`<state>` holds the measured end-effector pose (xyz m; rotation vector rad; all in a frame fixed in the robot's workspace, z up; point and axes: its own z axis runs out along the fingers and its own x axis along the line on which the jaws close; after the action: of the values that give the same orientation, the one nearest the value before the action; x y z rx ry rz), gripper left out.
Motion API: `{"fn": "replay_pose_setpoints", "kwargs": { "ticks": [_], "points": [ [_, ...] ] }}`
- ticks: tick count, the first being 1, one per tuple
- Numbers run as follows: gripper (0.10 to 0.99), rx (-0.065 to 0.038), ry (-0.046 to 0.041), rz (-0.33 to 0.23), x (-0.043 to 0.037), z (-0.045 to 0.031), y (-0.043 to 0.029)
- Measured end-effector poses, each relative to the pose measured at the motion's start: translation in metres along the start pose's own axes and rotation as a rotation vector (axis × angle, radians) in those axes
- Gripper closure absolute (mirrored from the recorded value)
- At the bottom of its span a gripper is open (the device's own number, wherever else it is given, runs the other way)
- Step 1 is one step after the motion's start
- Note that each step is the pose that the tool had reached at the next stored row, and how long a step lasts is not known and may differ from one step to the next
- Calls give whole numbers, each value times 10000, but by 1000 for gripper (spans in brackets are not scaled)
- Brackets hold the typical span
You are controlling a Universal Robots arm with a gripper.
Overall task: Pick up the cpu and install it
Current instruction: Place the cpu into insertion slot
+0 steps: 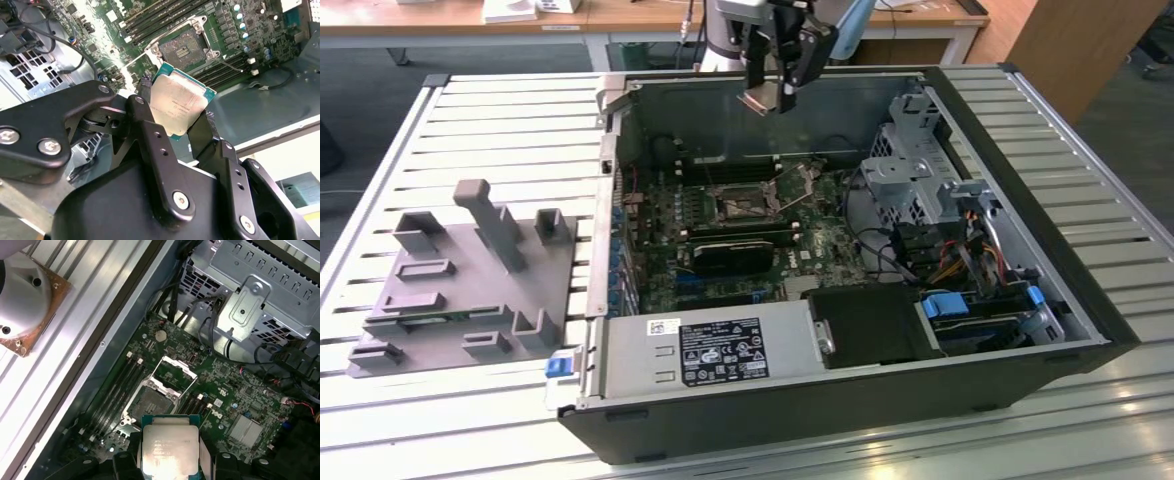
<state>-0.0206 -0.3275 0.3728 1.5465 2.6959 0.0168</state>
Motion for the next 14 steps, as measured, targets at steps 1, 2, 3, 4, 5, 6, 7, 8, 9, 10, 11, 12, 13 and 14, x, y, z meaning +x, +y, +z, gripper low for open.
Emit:
{"fn": "replay_pose_setpoints", "kwargs": {
  "ticks": [1,2,3,4,5,6,7,8,9,10,11,12,13,14],
  "points": [
    [545,1,-2,69,0,0,0],
    [545,3,-4,148,1,1,0],
    [545,4,-5,222,1,1,0],
    [545,6,-7,292,1,2,0],
    [545,8,-10,359,1,2,1],
    [545,9,-11,422,2,2,1],
    [545,10,-12,484,2,3,1],
    [545,12,-14,541,2,3,1],
    [545,13,-15,593,3,4,2],
    [545,15,-17,648,3,4,2],
    [545,16,-18,700,4,4,2],
    [545,17,-20,752,4,4,2],
    [545,18,-21,803,5,5,3],
    [545,20,-22,854,6,5,3]
  ]
}}
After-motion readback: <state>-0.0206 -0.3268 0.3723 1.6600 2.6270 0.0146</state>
